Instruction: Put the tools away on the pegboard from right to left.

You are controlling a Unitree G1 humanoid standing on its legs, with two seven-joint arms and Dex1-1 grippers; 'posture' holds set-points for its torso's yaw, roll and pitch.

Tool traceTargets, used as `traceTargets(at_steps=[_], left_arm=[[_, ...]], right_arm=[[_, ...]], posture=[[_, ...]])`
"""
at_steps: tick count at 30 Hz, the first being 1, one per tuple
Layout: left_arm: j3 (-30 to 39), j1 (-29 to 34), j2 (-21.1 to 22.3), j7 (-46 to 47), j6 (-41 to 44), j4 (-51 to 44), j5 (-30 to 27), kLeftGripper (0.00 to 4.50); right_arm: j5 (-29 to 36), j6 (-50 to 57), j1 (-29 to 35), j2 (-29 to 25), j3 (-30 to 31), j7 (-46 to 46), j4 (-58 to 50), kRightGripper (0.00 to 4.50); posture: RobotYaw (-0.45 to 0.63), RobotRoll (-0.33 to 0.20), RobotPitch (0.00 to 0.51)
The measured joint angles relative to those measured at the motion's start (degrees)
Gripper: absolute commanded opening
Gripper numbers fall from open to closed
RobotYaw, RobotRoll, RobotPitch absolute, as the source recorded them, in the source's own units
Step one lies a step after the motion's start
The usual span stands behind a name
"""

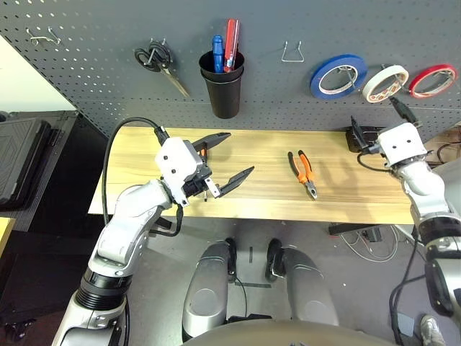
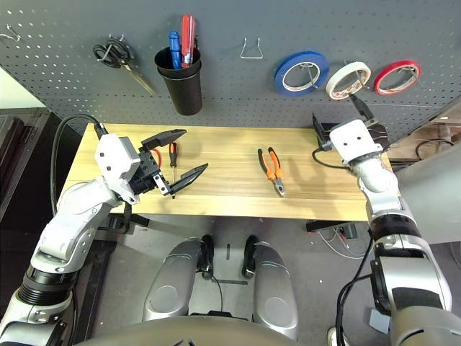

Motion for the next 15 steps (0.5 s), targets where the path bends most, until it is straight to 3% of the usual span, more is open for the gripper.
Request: traceTargets(at_steps=[6,15], left_arm=[[1.3,0.2,0.3,0.1,2.0,-2.9,-1.1,4.5],[3.6,0.6,0.8,1.1,8.2,-9.5,-5.6,4.5]], right_arm=[[1.8,0.8,3.8,0.3,0.0,2.8,-1.3,4.42],[5.2,18.0,7.0,2.8,0.2,9.2,-7.2,4.42]], posture=[[0.22,0.0,0.215],[0.24,0.0,0.216]])
